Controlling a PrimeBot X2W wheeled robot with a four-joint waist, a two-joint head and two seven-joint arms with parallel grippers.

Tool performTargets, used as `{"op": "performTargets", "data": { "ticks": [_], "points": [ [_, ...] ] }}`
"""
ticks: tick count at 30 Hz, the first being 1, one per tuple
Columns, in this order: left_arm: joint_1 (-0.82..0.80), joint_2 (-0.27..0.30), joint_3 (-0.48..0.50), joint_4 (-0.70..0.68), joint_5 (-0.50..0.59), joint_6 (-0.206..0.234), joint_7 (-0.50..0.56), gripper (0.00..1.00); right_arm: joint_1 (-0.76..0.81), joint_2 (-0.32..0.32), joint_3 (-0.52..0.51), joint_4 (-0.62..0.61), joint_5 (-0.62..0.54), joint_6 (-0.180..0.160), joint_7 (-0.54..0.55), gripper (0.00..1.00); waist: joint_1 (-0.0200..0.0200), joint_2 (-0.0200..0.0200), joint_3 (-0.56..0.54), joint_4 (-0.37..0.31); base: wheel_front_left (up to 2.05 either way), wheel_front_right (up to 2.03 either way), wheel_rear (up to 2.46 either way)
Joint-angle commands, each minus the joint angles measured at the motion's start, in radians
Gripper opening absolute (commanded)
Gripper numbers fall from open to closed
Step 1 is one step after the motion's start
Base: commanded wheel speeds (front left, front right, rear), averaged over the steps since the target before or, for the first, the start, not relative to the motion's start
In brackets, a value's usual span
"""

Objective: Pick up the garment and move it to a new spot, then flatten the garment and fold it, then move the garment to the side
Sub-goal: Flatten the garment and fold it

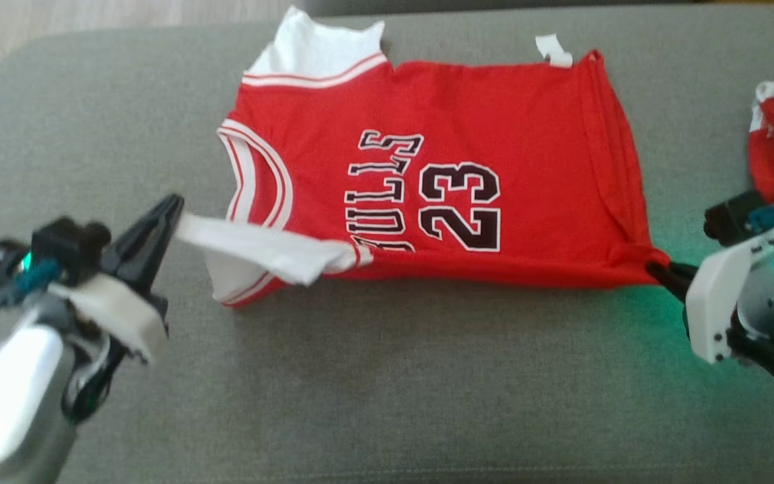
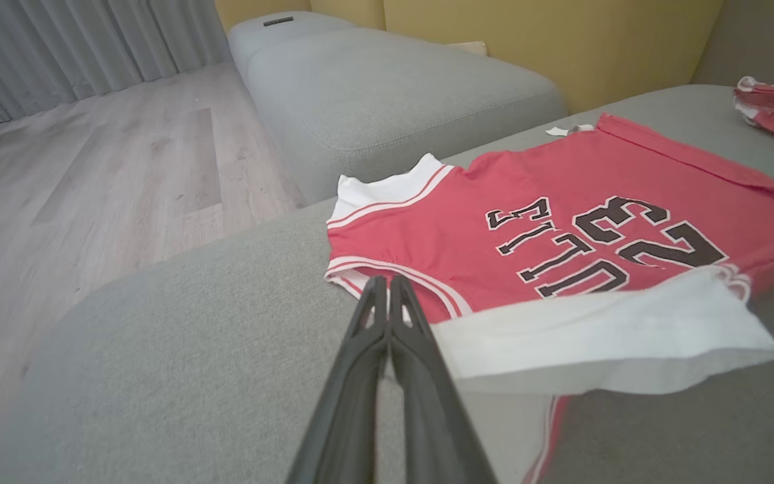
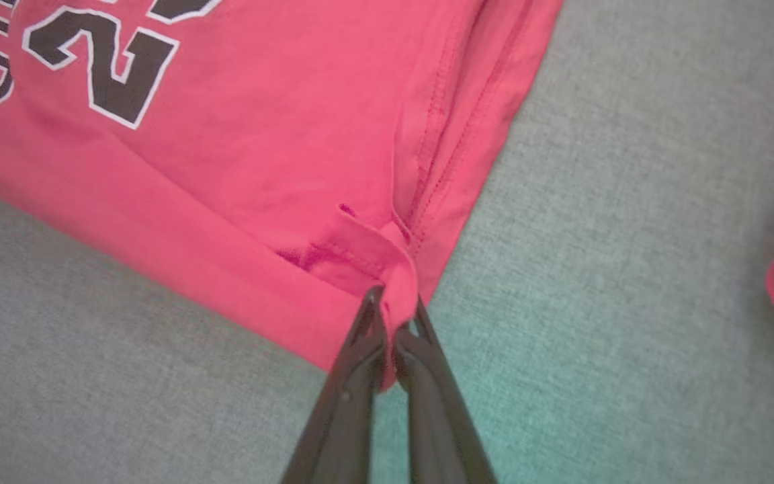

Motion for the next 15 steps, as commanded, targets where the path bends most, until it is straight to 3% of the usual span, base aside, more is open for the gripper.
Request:
{"op": "performTargets", "data": {
  "ticks": [1,15],
  "points": [
    [-0.106,0.034,0.032,0.012,0.012,-0.003,0.001,0.0,-0.04,-0.013,-0.009,-0.01,-0.021,-0.001,0.011,0.0,0.0,0.0,0.034,-0.005,0.0,0.0,0.0],
    [-0.373,0.016,-0.12,0.27,-0.002,-0.01,-0.029,0.0,-0.172,0.02,0.01,0.047,-0.058,-0.001,0.036,0.0,0.0,0.0,0.118,-0.013,0.0,0.0,0.0]
  ]
}}
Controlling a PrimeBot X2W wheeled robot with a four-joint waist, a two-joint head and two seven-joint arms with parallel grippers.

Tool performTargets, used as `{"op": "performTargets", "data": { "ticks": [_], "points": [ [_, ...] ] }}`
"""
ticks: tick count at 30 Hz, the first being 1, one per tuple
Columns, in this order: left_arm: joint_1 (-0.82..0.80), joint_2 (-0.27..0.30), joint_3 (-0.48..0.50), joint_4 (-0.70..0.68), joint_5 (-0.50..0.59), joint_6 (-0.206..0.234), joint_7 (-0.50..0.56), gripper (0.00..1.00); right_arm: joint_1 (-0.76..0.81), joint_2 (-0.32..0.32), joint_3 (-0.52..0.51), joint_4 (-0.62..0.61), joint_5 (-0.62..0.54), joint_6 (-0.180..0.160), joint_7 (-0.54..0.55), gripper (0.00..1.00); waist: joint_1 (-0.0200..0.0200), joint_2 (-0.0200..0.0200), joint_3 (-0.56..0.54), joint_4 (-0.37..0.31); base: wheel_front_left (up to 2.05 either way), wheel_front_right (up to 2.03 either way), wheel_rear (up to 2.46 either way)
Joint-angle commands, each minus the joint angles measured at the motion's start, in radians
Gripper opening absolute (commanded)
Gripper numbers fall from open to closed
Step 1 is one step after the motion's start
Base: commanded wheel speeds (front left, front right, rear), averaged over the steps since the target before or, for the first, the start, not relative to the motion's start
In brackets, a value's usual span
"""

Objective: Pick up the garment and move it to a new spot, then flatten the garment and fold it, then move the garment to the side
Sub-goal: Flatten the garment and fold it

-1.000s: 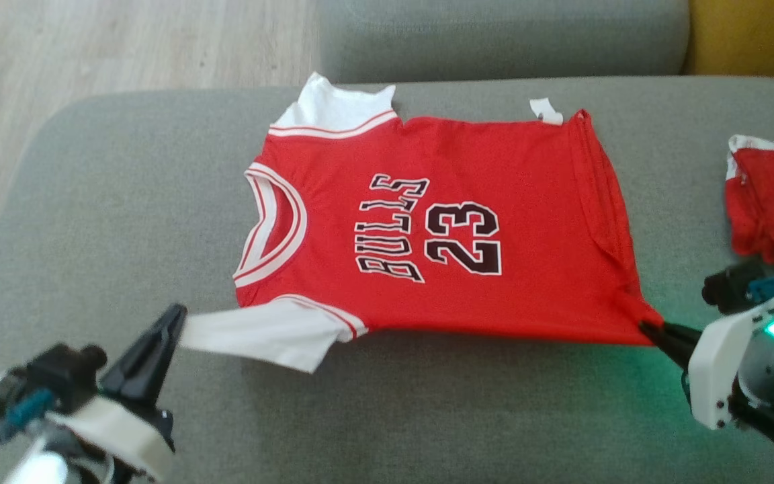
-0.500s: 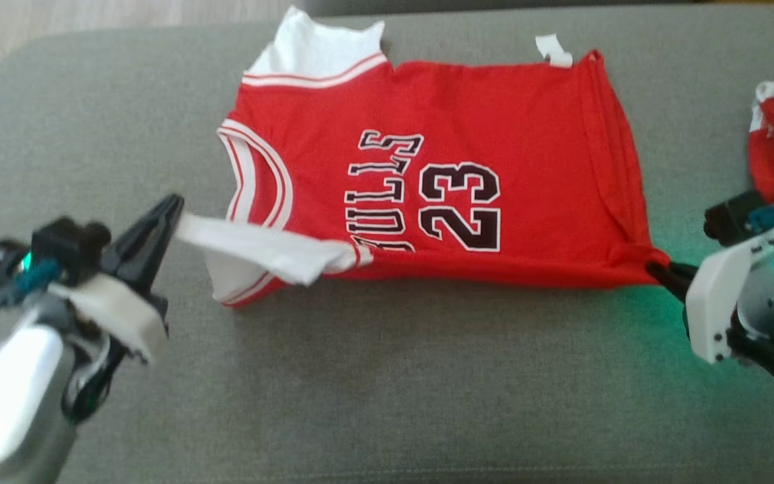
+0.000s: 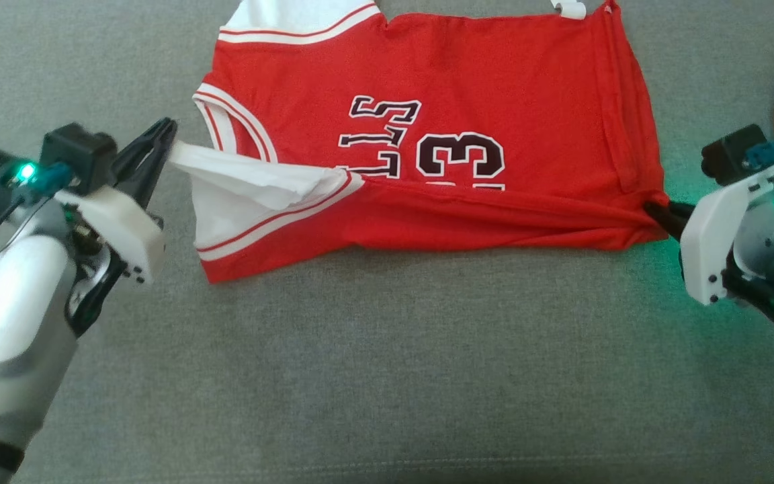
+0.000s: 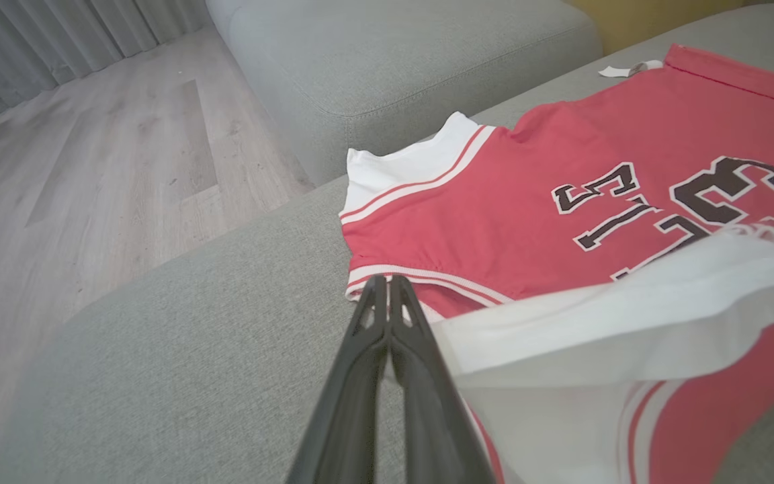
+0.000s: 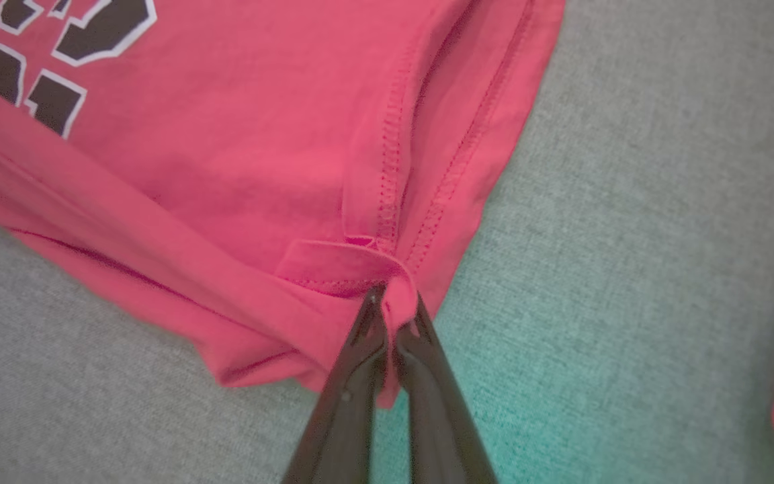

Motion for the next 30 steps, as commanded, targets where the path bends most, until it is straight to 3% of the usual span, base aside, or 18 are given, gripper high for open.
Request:
{"op": "performTargets", "data": {
  "ticks": [1,2,3,4,5,6,12,20,24,30],
  "points": [
    [-0.06,0.04,0.028,-0.005,-0.01,0.002,-0.014,0.0,-0.019,-0.02,0.001,-0.014,-0.009,-0.001,0.003,0.0,-0.0002,0.0,0.004,-0.001,0.0,0.0,0.0],
    [-0.074,0.036,0.012,0.011,-0.013,0.002,-0.018,0.0,-0.027,-0.019,0.002,-0.009,-0.011,-0.001,0.001,0.0,-0.0002,0.0,0.006,-0.001,0.0,0.0,0.0],
    [-0.089,0.032,-0.001,0.026,-0.017,0.002,-0.023,0.0,-0.039,-0.019,0.0,-0.004,-0.022,-0.001,-0.012,0.67,-0.0002,0.0,0.009,-0.001,0.0,0.0,0.0],
    [-0.106,0.028,-0.012,0.042,-0.018,0.002,-0.031,0.0,-0.05,-0.016,-0.007,0.006,-0.032,-0.001,-0.027,1.0,-0.0002,0.0,0.012,-0.001,0.0,0.0,0.0],
    [-0.124,0.022,-0.016,0.058,-0.015,0.002,-0.044,0.6,-0.061,-0.01,-0.015,0.018,-0.041,-0.001,-0.041,1.0,-0.0002,0.0,0.014,0.0,0.0,0.0,0.0],
    [-0.141,0.014,-0.012,0.076,-0.015,0.002,-0.058,1.0,-0.071,-0.003,-0.028,0.031,-0.048,-0.001,-0.059,1.0,-0.0002,0.0,0.016,0.0,0.0,0.0,0.0],
    [-0.209,-0.054,0.081,0.122,-0.036,0.07,-0.115,1.0,-0.115,0.065,-0.158,0.108,-0.101,-0.001,-0.239,1.0,-0.0002,0.0,0.012,0.0,0.0,0.0,0.0],
    [-0.028,-0.155,0.357,-0.139,-0.038,0.136,-0.117,1.0,-0.03,0.237,-0.387,0.108,-0.173,-0.001,-0.57,1.0,-0.0002,0.0,-0.052,-0.009,0.0,0.0,0.0],
    [0.129,-0.231,0.477,-0.253,-0.011,0.139,-0.117,1.0,0.074,0.355,-0.496,0.062,-0.223,-0.001,-0.687,1.0,-0.0002,0.0,-0.1,-0.017,0.0,0.0,0.0],
    [0.323,-0.353,0.594,-0.35,0.061,0.12,-0.118,1.0,0.258,0.523,-0.599,-0.03,-0.34,-0.001,-0.746,1.0,-0.0002,0.0,-0.162,-0.022,0.0,0.0,0.0]
  ]
}}
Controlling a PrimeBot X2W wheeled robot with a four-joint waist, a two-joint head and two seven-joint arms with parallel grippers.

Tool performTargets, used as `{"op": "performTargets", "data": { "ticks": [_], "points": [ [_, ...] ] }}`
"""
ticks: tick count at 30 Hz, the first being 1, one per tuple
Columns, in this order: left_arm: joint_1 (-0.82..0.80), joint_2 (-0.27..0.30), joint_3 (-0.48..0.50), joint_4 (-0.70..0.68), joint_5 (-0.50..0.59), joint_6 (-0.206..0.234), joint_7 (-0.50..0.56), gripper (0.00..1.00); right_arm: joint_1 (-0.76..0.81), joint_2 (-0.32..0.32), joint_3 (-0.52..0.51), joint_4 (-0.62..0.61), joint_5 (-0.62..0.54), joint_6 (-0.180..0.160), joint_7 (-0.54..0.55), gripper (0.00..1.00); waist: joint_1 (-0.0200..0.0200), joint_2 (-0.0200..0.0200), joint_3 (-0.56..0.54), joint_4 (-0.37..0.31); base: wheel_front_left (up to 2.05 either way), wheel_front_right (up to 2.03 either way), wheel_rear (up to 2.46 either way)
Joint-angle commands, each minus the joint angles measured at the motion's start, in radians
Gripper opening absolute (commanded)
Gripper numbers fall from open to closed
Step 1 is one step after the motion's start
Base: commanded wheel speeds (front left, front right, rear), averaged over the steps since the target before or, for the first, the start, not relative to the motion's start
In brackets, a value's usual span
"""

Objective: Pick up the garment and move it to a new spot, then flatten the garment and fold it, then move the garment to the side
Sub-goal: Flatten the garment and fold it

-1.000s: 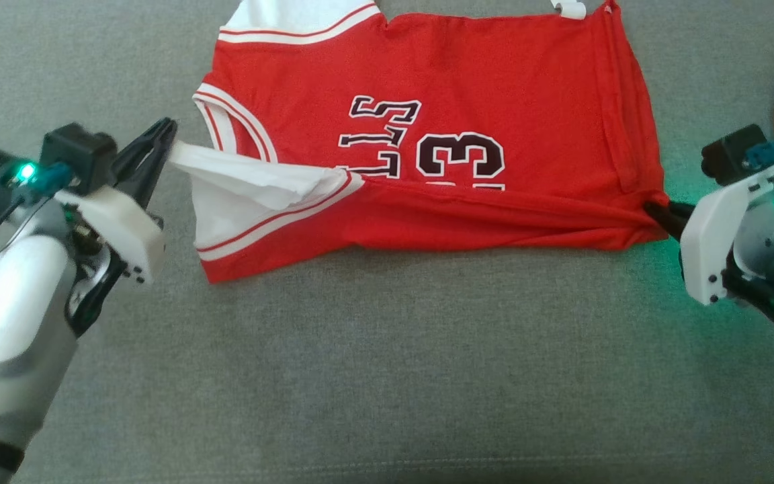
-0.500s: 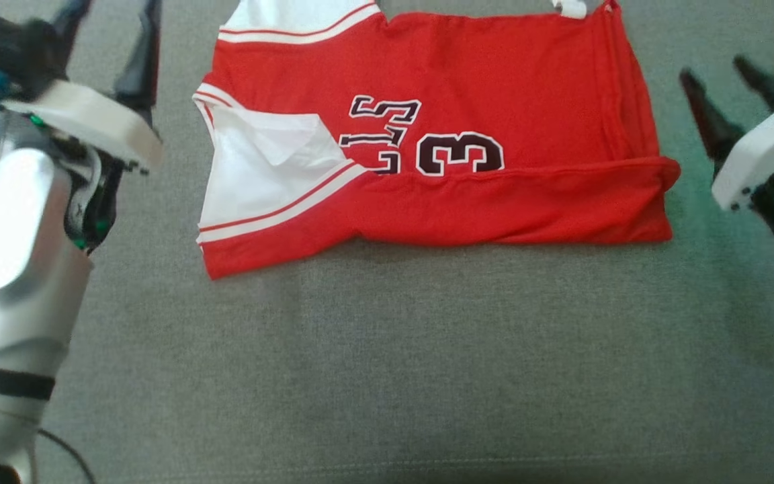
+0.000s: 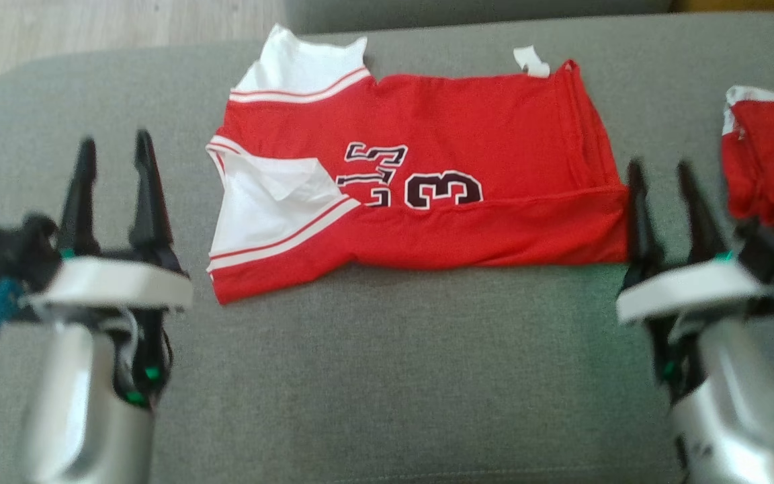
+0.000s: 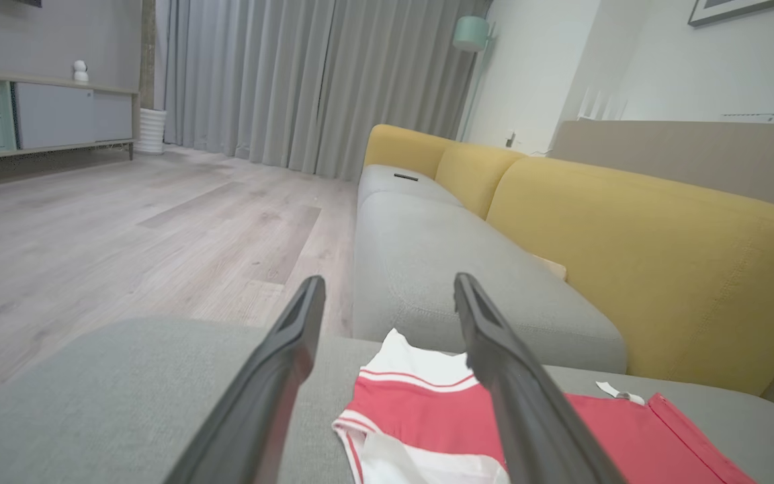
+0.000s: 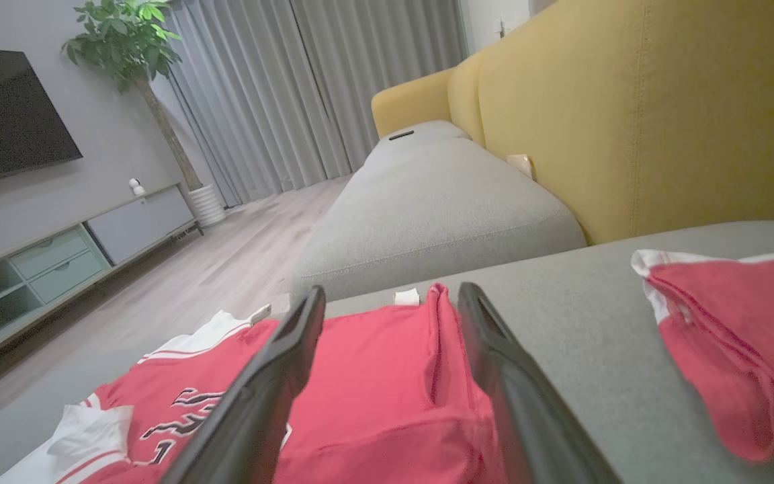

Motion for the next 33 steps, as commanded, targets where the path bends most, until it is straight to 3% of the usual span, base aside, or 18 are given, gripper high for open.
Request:
{"op": "performTargets", "data": {
  "ticks": [1,8,18,26,33],
  "points": [
    [-0.006,0.0,0.053,-0.044,0.019,-0.008,-0.005,1.0,0.018,0.02,0.004,-0.047,-0.028,-0.001,-0.016,1.0,0.0,0.0,-0.024,-0.001,0.0,0.0,0.0],
    [0.117,-0.064,0.078,-0.021,0.095,-0.046,-0.005,1.0,0.148,0.068,-0.018,-0.06,-0.108,-0.001,-0.023,1.0,0.0,0.0,-0.047,-0.006,0.0,0.0,0.0],
    [0.125,-0.076,0.06,0.052,0.147,-0.072,-0.005,1.0,0.138,0.072,-0.004,-0.088,-0.096,-0.001,-0.018,1.0,0.0,0.0,-0.016,-0.031,0.0,0.0,0.0],
    [0.053,-0.076,0.023,0.297,0.184,-0.065,-0.005,1.0,0.124,0.073,0.001,-0.113,-0.092,-0.001,-0.01,1.0,0.0,0.0,0.022,-0.054,0.0,0.0,0.0],
    [-0.042,-0.051,0.031,0.502,0.199,-0.028,-0.005,1.0,0.118,0.073,0.004,-0.13,-0.092,-0.001,-0.001,1.0,0.0,0.0,0.051,-0.081,0.0,0.0,0.0]
  ]
}}
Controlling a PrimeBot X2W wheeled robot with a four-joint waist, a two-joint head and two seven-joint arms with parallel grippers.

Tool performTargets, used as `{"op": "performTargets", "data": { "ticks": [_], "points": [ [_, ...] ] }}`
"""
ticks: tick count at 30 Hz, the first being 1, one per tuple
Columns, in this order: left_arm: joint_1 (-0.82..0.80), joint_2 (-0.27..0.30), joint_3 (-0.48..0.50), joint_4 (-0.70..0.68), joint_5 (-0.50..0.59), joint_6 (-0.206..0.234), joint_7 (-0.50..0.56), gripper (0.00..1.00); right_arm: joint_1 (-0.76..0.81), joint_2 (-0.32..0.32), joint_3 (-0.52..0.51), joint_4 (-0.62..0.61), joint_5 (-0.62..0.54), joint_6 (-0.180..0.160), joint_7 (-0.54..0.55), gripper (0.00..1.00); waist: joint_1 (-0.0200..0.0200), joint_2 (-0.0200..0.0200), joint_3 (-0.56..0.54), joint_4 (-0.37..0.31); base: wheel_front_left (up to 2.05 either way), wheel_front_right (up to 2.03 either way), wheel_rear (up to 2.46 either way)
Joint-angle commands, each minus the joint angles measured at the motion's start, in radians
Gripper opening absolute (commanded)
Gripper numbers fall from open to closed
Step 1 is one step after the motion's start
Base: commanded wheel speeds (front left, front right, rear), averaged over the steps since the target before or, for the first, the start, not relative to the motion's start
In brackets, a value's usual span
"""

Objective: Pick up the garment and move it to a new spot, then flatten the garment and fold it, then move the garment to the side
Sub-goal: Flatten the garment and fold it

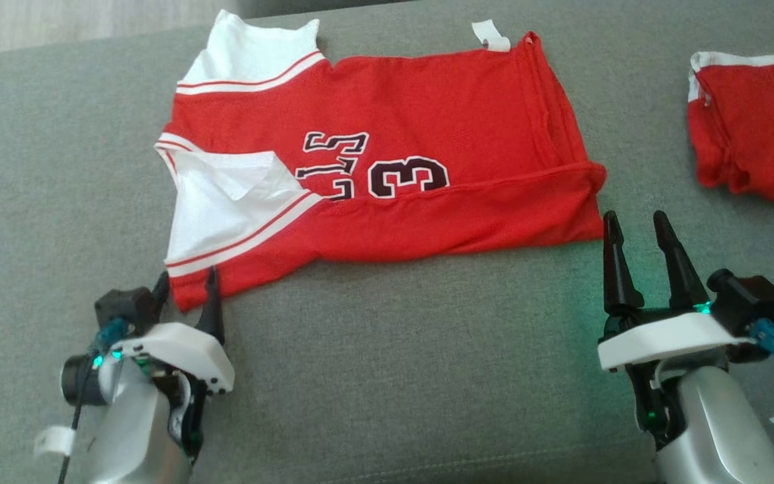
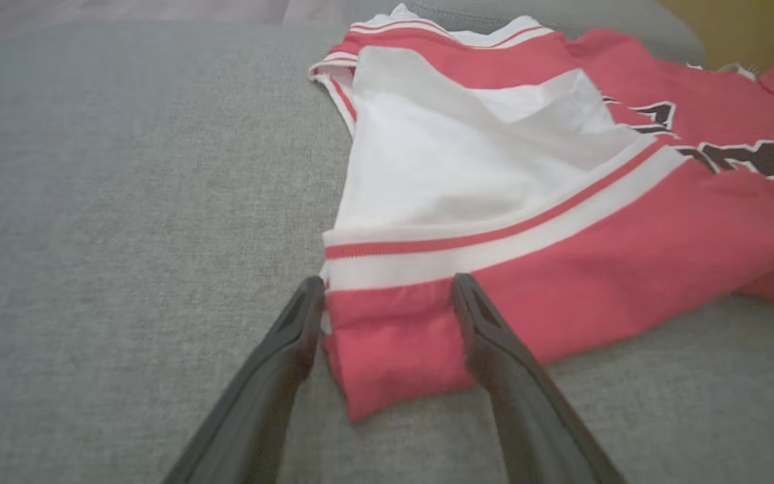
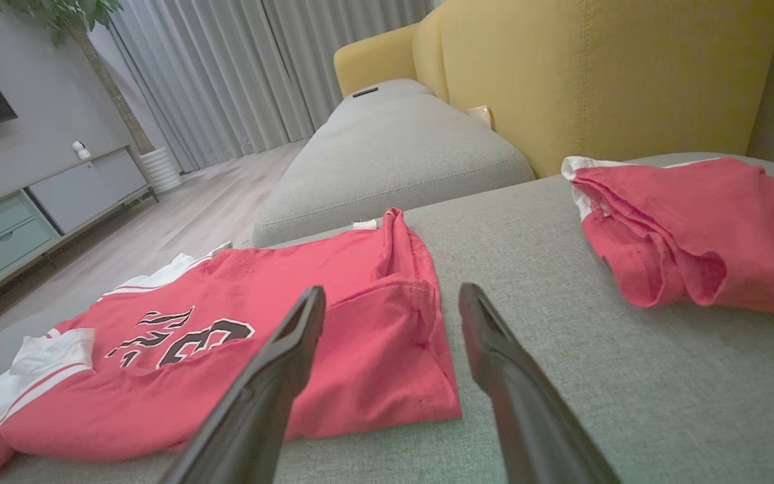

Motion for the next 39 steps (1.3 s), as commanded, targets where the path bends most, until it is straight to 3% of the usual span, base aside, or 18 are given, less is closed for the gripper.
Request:
{"op": "performTargets", "data": {
  "ticks": [1,6,10,11,12,13,19,30,39],
  "points": [
    [-0.05,0.031,0.037,0.012,0.006,0.013,-0.006,1.0,-0.038,0.001,0.026,-0.04,0.006,-0.001,0.001,1.0,0.0,0.0,0.01,-0.009,0.0,0.0,0.0],
    [-0.123,0.059,0.039,0.149,0.018,0.056,0.006,1.0,-0.044,0.001,0.035,-0.05,0.01,-0.001,0.006,1.0,0.0,0.0,0.029,-0.026,0.0,0.0,0.0],
    [-0.157,0.063,0.018,0.223,0.021,0.029,0.031,1.0,-0.043,0.001,0.037,-0.049,0.013,-0.001,0.008,1.0,0.0,0.0,0.032,-0.029,0.0,0.0,0.0],
    [-0.163,0.063,0.013,0.236,0.019,0.018,0.032,0.76,-0.042,0.001,0.033,-0.047,0.012,-0.001,0.01,1.0,0.0,0.0,0.031,-0.028,0.0,0.0,0.0],
    [-0.169,0.063,0.008,0.244,0.02,0.01,0.03,0.22,-0.043,0.001,0.028,-0.043,0.01,-0.001,0.011,1.0,0.0,0.0,0.03,-0.027,0.0,0.0,0.0],
    [-0.173,0.064,0.002,0.25,0.022,0.004,0.026,0.0,-0.043,0.001,0.025,-0.039,0.009,-0.001,0.013,1.0,0.0,0.0,0.027,-0.025,0.0,0.0,0.0],
    [-0.186,0.058,-0.013,0.177,0.027,-0.011,-0.004,0.0,-0.056,0.001,-0.02,0.011,-0.025,-0.001,0.057,1.0,0.0,0.0,0.008,0.0,0.0,0.0,0.0],
    [-0.092,0.052,-0.025,-0.214,0.068,-0.022,-0.006,0.0,-0.164,0.001,-0.167,0.201,-0.091,-0.001,0.155,1.0,0.0,0.0,0.002,0.057,0.0,0.0,0.0],
    [-0.066,0.048,-0.065,-0.21,0.082,-0.045,-0.006,0.0,-0.273,0.001,-0.121,0.402,-0.038,-0.001,0.157,1.0,0.0,0.0,0.013,0.08,0.0,0.0,0.0]
  ]
}}
